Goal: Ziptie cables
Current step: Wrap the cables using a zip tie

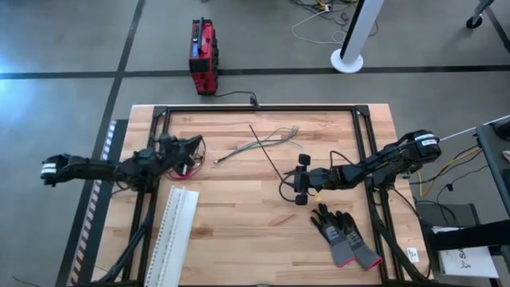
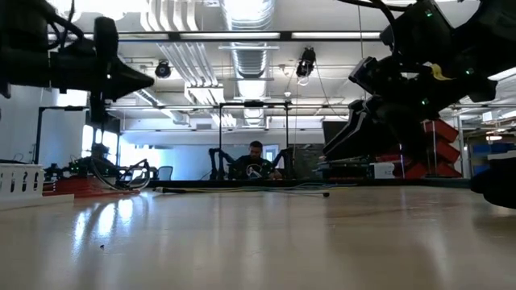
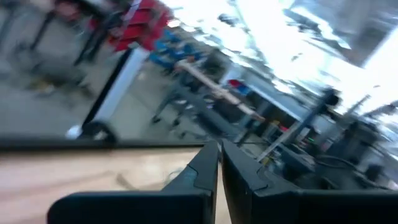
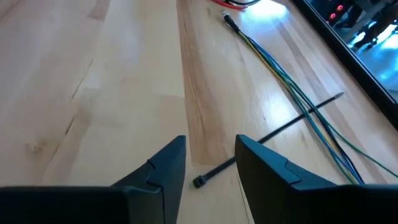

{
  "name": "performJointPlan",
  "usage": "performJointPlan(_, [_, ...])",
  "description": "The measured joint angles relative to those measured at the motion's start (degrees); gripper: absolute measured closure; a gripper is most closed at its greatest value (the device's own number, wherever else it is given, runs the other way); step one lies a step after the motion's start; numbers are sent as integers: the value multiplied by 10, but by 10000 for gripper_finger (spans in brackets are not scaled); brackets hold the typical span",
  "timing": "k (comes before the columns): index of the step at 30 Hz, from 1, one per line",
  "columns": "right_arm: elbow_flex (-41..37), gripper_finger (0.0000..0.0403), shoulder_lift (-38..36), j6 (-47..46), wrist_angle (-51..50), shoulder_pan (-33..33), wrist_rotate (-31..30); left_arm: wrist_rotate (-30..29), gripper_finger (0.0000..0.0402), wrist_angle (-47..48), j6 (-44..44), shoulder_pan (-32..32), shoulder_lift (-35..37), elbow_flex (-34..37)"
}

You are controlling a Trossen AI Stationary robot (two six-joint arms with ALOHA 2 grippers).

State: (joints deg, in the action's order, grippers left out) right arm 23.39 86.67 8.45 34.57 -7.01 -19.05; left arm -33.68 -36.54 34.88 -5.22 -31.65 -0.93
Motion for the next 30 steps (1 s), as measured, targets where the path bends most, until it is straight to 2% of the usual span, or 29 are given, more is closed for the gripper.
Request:
performJointPlan(6, [26,255,0,9,-14,0,0,-2,398,-45,69,-12,-108,0])
performJointPlan(11, [72,243,0,1,-105,0,0,-11,398,-44,76,-16,-187,-23])
performJointPlan(17, [135,244,0,3,-217,0,0,-31,398,-36,57,-27,-282,-120])
performJointPlan(20, [161,254,0,-11,-252,0,1,-29,397,22,71,-51,-336,-191])
performJointPlan(21, [162,258,0,-8,-252,-2,4,-19,395,56,81,-63,-356,-218])
performJointPlan(24, [162,267,0,4,-249,-9,15,60,381,147,95,-105,-421,-297])
performJointPlan(28, [155,272,0,10,-251,-24,15,164,345,198,95,-158,-515,-390])
performJointPlan(30, [150,271,0,7,-252,-35,15,192,320,204,97,-181,-557,-427])
